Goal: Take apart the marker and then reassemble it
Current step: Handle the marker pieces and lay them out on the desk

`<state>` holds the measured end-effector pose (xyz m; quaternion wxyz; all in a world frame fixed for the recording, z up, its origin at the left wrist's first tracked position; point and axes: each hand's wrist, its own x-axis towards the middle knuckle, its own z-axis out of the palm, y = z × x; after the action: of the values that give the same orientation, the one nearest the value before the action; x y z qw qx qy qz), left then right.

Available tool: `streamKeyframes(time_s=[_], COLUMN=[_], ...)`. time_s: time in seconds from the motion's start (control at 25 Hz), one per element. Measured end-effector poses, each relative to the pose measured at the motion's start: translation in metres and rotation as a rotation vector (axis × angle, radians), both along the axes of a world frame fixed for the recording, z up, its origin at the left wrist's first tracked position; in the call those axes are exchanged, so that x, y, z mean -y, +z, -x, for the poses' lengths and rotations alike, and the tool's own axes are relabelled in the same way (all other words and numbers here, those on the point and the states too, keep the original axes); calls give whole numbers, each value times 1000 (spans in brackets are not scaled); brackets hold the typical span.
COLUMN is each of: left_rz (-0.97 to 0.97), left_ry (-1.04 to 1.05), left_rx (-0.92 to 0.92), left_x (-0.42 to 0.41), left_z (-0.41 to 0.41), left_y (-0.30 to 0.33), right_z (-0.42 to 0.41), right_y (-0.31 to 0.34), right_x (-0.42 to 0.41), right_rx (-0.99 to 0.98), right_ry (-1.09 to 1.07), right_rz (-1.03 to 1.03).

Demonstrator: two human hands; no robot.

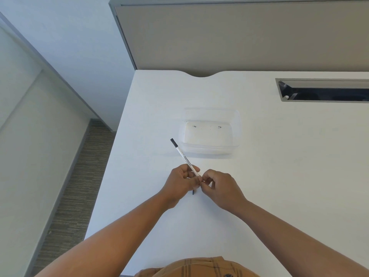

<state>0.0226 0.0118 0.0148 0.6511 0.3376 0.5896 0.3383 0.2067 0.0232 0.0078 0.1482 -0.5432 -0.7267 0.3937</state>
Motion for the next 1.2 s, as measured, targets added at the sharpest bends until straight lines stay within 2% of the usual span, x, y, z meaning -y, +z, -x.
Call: streamKeyframes(time_s=[0.24, 0.32, 0.36, 0.44, 0.52, 0.6, 0.64, 0.84, 1.04, 1.2], left_rz=[49, 45, 16, -152, -519, -873, -958, -1041, -892, -896], left_ry=[-17, -68, -129, -280, -373, -500, -552, -563, -528, -515], left_rx=[-2, -78, -214, -688, -1114, -1258, -1308, -1362, -1249, -1186], left_x=[3, 2, 1, 0, 1, 3, 2, 1, 3, 4], left_z=[1, 2, 4, 7, 11, 16, 17, 20, 25, 20], left_y=[5, 8, 10, 11, 11, 5, 1, -12, -12, -11], right_z=[-1, -1, -2, -2, -3, -3, -4, -10, -16, -12], right_y=[1, 2, 2, 3, 5, 6, 6, 5, 6, 9], right_x=[0, 0, -1, -2, -5, -6, -7, -7, -9, -10], right_rx=[2, 14, 32, 95, 182, 256, 281, 355, 324, 266], right_ry=[38, 45, 48, 61, 92, 129, 149, 234, 191, 224], right_rz=[-10, -28, -42, -68, -98, -144, -166, -218, -241, -293])
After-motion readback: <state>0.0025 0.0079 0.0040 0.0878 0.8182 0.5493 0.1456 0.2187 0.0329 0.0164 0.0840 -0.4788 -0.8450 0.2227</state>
